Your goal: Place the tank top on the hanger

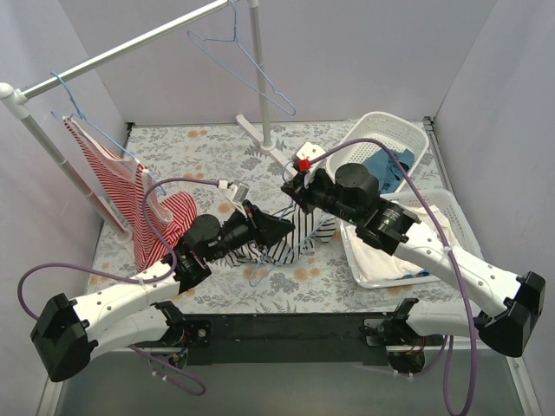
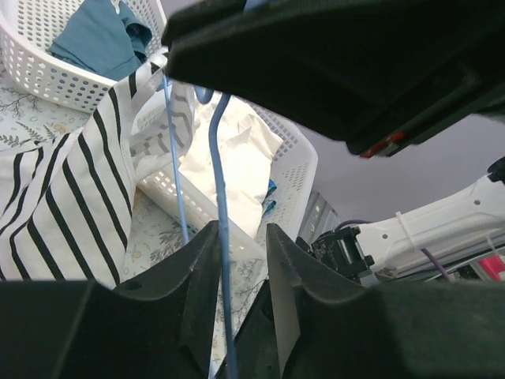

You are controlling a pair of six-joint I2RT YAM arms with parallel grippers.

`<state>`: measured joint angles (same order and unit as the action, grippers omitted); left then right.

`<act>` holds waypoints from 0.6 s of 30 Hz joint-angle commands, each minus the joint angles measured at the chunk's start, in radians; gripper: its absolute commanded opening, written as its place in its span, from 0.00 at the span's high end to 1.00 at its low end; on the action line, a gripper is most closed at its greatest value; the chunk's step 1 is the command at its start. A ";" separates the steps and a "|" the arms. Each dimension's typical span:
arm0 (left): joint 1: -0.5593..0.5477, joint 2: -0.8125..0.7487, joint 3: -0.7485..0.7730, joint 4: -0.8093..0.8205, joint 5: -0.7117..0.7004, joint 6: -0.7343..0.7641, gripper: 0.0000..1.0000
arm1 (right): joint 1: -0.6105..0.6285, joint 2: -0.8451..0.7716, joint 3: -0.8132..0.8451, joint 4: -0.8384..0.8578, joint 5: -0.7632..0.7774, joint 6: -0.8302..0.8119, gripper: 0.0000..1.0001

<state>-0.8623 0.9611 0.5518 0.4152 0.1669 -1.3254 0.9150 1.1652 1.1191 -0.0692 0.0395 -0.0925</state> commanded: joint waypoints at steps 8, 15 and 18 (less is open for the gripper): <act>-0.007 -0.079 0.054 -0.169 -0.154 -0.119 0.63 | 0.059 -0.033 -0.057 0.022 0.226 -0.153 0.99; -0.007 -0.096 0.019 -0.323 -0.316 -0.218 0.80 | 0.064 -0.079 -0.111 0.020 0.243 -0.151 0.99; -0.015 -0.050 0.008 -0.348 -0.305 -0.236 0.80 | 0.067 -0.096 -0.123 0.020 0.247 -0.150 0.99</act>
<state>-0.8669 0.8768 0.5713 0.1574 -0.0898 -1.5166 0.9756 1.1213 0.9993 -0.0887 0.2508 -0.2211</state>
